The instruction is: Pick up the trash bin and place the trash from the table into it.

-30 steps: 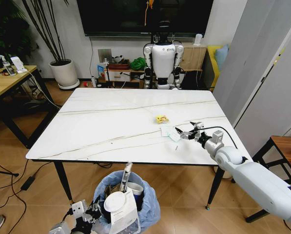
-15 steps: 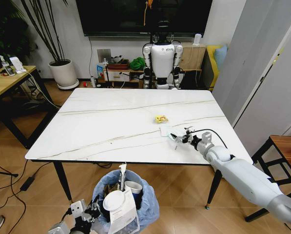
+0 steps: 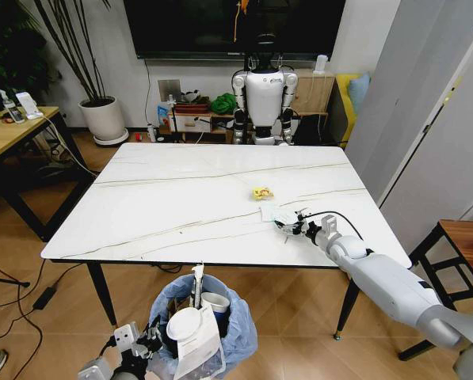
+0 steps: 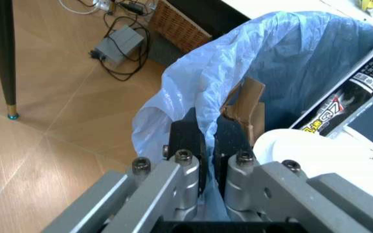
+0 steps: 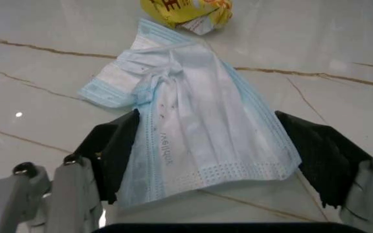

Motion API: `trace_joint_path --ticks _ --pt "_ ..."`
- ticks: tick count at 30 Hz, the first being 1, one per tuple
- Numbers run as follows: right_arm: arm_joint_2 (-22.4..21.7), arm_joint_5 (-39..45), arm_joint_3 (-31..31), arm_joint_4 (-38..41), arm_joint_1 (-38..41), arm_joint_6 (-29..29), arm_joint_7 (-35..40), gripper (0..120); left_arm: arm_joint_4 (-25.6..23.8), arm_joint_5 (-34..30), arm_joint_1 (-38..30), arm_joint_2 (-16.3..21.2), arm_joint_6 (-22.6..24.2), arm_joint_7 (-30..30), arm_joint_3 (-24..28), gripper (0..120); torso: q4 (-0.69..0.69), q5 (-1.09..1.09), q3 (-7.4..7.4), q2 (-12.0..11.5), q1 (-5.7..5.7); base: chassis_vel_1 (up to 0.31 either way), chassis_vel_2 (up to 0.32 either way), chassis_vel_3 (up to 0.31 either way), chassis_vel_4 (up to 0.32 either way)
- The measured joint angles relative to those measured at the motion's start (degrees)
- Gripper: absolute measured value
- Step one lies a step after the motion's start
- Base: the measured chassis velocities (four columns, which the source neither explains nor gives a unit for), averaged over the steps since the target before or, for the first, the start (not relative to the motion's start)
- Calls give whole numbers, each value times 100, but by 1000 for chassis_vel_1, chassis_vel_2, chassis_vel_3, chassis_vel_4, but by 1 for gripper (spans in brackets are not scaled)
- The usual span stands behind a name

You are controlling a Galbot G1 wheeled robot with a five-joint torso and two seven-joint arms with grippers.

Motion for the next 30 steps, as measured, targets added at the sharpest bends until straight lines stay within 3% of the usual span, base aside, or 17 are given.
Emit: trace_joint_path --ticks 10,12,13,20,26,30 --pt "-55 -55 37 28 -60 91 -80 35 56 -5 -29 11 5 -8 12 0 0 0 0 0 0 0 0 0 0" --pt "-58 -56 38 33 -62 92 -81 35 56 -5 -28 13 5 -9 12 0 0 1 0 0 0 0 0 0 0" --pt "-87 -73 42 75 -73 101 -90 27 57 -5 -24 24 5 -9 11 0 0 0 0 0 0 0 0 0 0" --pt "-193 -109 68 255 -126 186 -113 2 53 -5 -40 53 5 -13 20 0 1 1 0 0 0 0 0 0 0" --pt "-461 -134 266 686 -296 345 -296 0 40 20 -56 64 9 -27 67 0 1 0 0 0 0 0 0 0 0" --pt "-977 -27 731 1659 -744 451 -412 0 -62 41 -68 82 8 -32 142 0 -1 1 0 0 0 0 0 0 0"
